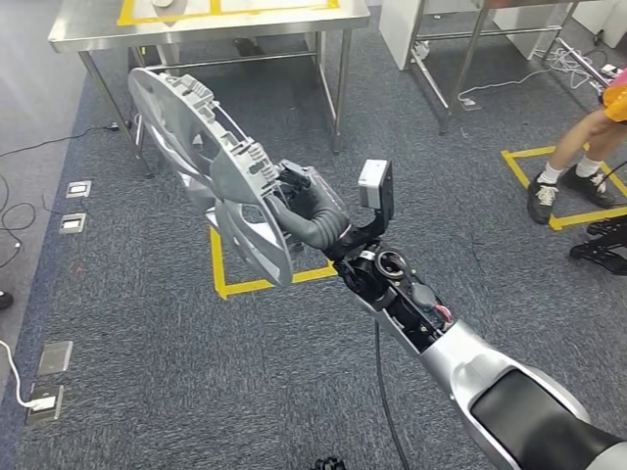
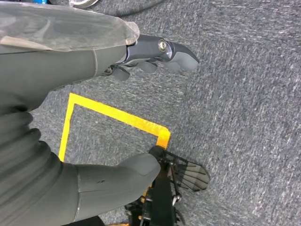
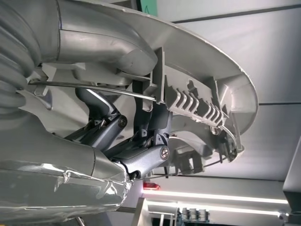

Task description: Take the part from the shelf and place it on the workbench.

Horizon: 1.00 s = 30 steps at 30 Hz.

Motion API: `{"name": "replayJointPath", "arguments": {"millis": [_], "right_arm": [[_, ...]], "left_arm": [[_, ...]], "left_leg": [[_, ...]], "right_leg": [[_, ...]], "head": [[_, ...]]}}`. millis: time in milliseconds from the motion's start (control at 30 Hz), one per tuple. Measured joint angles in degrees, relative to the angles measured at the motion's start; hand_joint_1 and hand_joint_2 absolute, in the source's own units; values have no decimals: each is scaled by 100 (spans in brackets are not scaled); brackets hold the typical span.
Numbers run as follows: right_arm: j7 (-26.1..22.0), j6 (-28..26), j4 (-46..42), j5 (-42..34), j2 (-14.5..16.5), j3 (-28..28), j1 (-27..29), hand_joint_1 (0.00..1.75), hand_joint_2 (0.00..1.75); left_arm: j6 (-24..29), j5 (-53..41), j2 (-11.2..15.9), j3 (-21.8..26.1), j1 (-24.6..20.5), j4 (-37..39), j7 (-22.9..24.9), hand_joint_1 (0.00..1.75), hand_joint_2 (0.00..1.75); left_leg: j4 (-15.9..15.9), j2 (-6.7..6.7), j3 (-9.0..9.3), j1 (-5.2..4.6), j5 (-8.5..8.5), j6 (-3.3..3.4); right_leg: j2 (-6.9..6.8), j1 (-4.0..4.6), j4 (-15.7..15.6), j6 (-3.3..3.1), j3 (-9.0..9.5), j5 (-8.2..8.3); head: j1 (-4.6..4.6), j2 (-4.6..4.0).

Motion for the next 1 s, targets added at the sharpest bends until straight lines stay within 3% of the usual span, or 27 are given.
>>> {"name": "replayJointPath", "arguments": {"millis": [33, 100, 133, 200, 267, 333, 433, 467, 500, 533, 600, 667, 767, 833, 867, 933, 967, 1000], "right_arm": [[1, 2, 0, 4, 0, -1, 5, 175, 175], [2, 1, 1, 14, 1, -9, 6, 175, 175], [1, 0, 2, 21, 4, -20, 3, 175, 175], [-5, -10, 3, 28, 13, -50, 4, 175, 175], [-9, -25, 3, 31, 20, -80, 13, 175, 175], [-9, -36, 2, 31, 26, -113, 16, 175, 175], [-24, -53, 6, 31, 29, -148, 19, 175, 175], [-30, -57, 10, 31, 29, -157, 21, 175, 175], [-34, -61, 15, 32, 29, -170, 23, 175, 175], [-38, -64, 20, 32, 30, -184, 24, 175, 175], [-42, -61, 28, 33, 31, -216, 23, 175, 175], [-48, -36, 35, 33, 33, -242, 20, 175, 175], [-50, -14, 58, 33, 37, -267, 20, 175, 175], [-51, -7, 73, 33, 39, -283, 10, 175, 175], [-54, -4, 82, 32, 39, -288, 0, 175, 175], [-61, -1, 115, 31, 39, -303, -14, 175, 175], [-66, -1, 136, 31, 39, -310, -15, 175, 175], [-71, -3, 159, 31, 39, -317, -15, 175, 175]], "left_arm": [[0, 3, -3, 0, 8, 0, 0, 0, 175], [0, 1, -9, 0, 20, 1, 0, 0, 175], [0, -5, -10, 0, 19, 1, 0, 0, 175], [3, -18, -10, 0, 16, 2, 0, 0, 175], [8, -31, -21, 0, 15, 2, 1, 0, 175], [12, -41, -37, -1, 4, 1, 2, 0, 175], [13, -53, -45, -2, -10, 1, 13, 0, 175], [13, -55, -46, -2, -7, 1, 17, 0, 175], [13, -54, -49, -2, -4, 1, 17, 0, 175], [13, -52, -50, -2, -2, 1, 17, 0, 175], [19, -34, -50, -2, -7, 2, 13, 0, 175], [29, -5, -42, -2, -11, 2, 2, 0, 175], [39, 27, -36, -1, -5, 2, -9, 0, 175], [44, 49, -40, 0, 10, 2, -15, 0, 175], [49, 63, -43, 0, 14, 2, -19, 0, 175], [57, 92, -45, 0, 14, 2, -24, 0, 175], [62, 108, -46, 0, 14, 2, -24, 0, 175], [66, 123, -49, 0, 17, 2, -24, 0, 175]], "left_leg": [[5, -7, 37, 10, -28, -16], [31, -23, 106, 21, -96, -71], [56, -32, 120, 17, -128, -103], [81, -41, 113, 4, -158, -163], [80, -36, 113, 19, -183, -217], [319, -11, 14, 36, -330, -268], [1504, 9, -624, 38, -785, -309], [1811, 9, -823, 36, -839, -307], [1890, 8, -915, 32, -773, -293], [1731, 8, -891, 25, -601, -269], [900, 9, -576, -8, -116, -194], [236, 9, -295, -54, 129, -130], [79, 3, -219, -74, 116, -77], [16, 2, -161, -49, 115, -39], [-10, 3, -130, -34, 112, -19], [-14, 4, -98, -35, 88, 11], [-13, 3, -82, -33, 74, 18], [-11, 0, -62, -29, 57, 16]], "right_leg": [[-5, -20, -227, 12, 72, 198], [-11, -52, -1026, 36, 409, 665], [-10, -58, -1370, 29, 557, 798], [3, -42, -1625, -11, 663, 820], [12, -31, -1653, -85, 679, 805], [11, -37, -1683, -151, 723, 801], [2, -19, -1694, -220, 761, 773], [5, -7, -1694, -233, 771, 761], [10, 3, -1694, -243, 788, 746], [17, 9, -1694, -248, 811, 730], [29, 15, -1694, -239, 864, 687], [41, 28, -1692, -207, 882, 648], [41, 26, -1706, -137, 883, 607], [22, 22, -1531, -91, 825, 474], [14, 21, -1267, -72, 708, 332], [7, 10, -456, -38, 304, -3], [5, -1, -117, -19, 111, -91], [1, -15, 39, -2, 0, -74]], "head": [[20, 0], [56, 0], [74, 0], [60, 0], [20, 0], [-16, 0], [-103, 0], [-116, 0], [-122, 0], [-126, 0], [-134, 0], [-141, 0], [-131, 0], [-107, 0], [-85, 0], [-45, 0], [-26, 0], [-10, 0]]}}
